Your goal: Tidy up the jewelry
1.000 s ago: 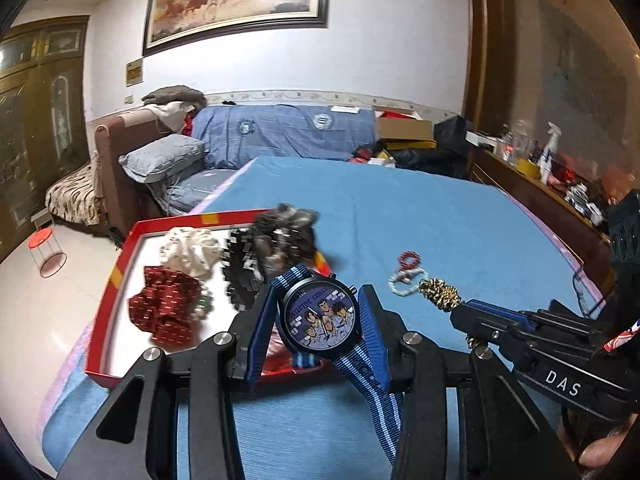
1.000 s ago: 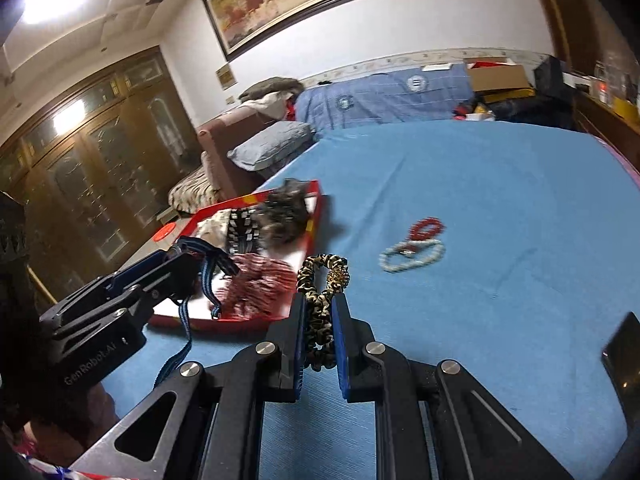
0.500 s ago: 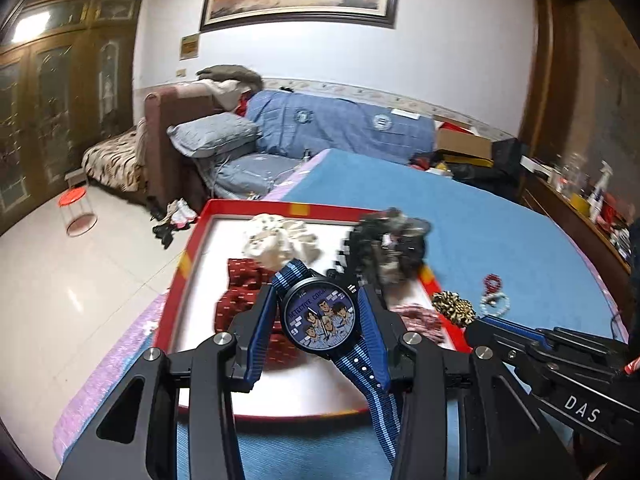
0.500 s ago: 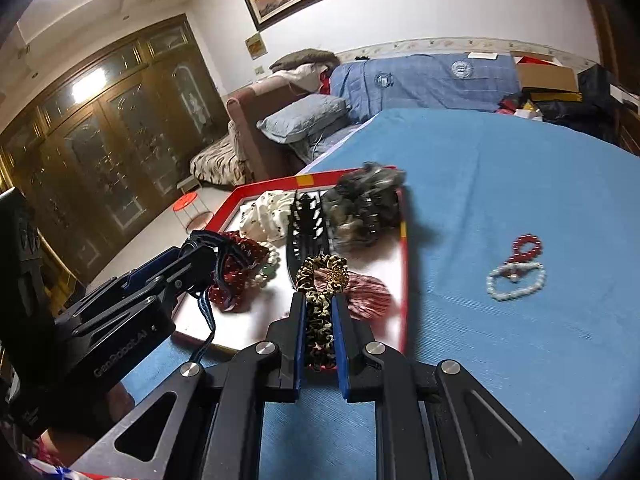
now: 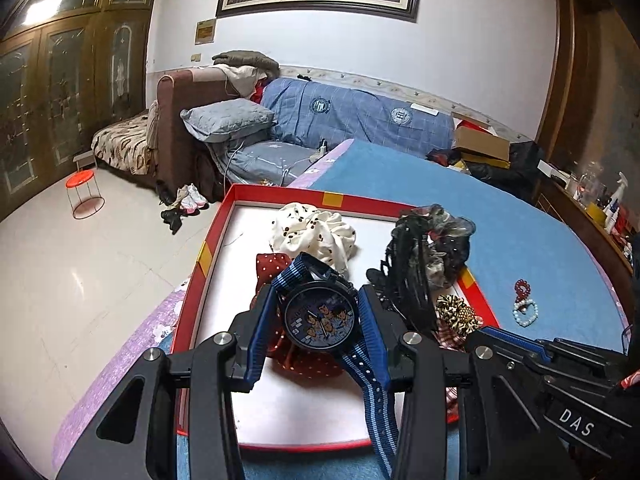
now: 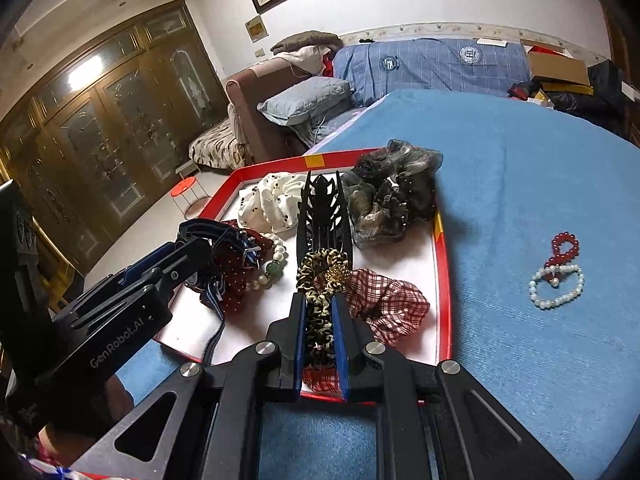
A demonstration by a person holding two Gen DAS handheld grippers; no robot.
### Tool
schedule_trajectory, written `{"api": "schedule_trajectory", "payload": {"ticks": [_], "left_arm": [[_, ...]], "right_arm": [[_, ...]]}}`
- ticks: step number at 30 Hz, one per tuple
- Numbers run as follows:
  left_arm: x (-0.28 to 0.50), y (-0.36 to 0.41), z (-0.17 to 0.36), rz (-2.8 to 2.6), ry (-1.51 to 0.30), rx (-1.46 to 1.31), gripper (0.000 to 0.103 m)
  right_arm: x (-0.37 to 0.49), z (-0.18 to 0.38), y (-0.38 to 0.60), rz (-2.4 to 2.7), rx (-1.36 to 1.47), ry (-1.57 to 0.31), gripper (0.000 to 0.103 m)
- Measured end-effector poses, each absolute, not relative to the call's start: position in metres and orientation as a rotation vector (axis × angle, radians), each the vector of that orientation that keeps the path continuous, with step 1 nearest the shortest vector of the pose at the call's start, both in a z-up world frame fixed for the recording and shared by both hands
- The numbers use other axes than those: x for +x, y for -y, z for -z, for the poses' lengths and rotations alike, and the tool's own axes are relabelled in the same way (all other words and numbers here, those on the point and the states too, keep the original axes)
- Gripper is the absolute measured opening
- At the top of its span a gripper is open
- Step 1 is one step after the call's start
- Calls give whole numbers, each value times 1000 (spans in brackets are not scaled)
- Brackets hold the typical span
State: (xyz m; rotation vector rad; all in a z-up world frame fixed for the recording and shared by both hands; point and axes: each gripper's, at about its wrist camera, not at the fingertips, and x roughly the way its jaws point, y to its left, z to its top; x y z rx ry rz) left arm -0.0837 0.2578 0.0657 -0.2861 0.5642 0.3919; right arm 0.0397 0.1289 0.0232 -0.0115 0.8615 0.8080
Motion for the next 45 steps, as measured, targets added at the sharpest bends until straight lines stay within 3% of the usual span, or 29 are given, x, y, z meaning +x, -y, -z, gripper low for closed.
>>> {"api": "schedule_trajectory", "payload": {"ticks": [16, 18, 20, 21, 27, 28, 29, 30, 31, 32, 35, 40, 45], "left_arm": [[-61, -275, -48, -382, -601, -344, 41], [-65, -274, -51, -374, -588, -344, 42], [-70, -271, -57, -374, -569, -341, 50], [-74, -270, -61, -382, -555, -337, 57], [-100, -257, -96, -416, -478, -290, 59], [-108, -250, -104, -428, -461, -271, 67], [-117, -244, -111, -434, -446, -256, 73], [-129, -236, -119, -437, -422, -245, 85], [-140, -229, -125, -445, -399, -233, 90], [-152, -220, -130, -462, -373, -215, 96], [-189, -188, -138, -515, -346, -140, 103], [-233, -151, -131, -541, -373, -86, 103], [-251, -132, -112, -517, -487, -59, 103]], "right_arm": [[57, -6, -145, -757, -29, -908, 16], [56, -7, -143, -757, -35, -908, 24], [52, -14, -137, -760, -22, -892, 41], [50, -16, -134, -761, -16, -884, 43], [26, -52, -113, -772, 25, -793, 48], [18, -63, -106, -764, 31, -767, 52], [10, -72, -99, -754, 33, -740, 63], [3, -78, -92, -747, 36, -716, 70], [-10, -88, -81, -731, 41, -674, 82], [-20, -94, -75, -717, 42, -645, 88], [-55, -108, -49, -668, 28, -571, 94], [-113, -107, -10, -544, 0, -548, 102], [-157, -90, 22, -422, -5, -566, 102]]}}
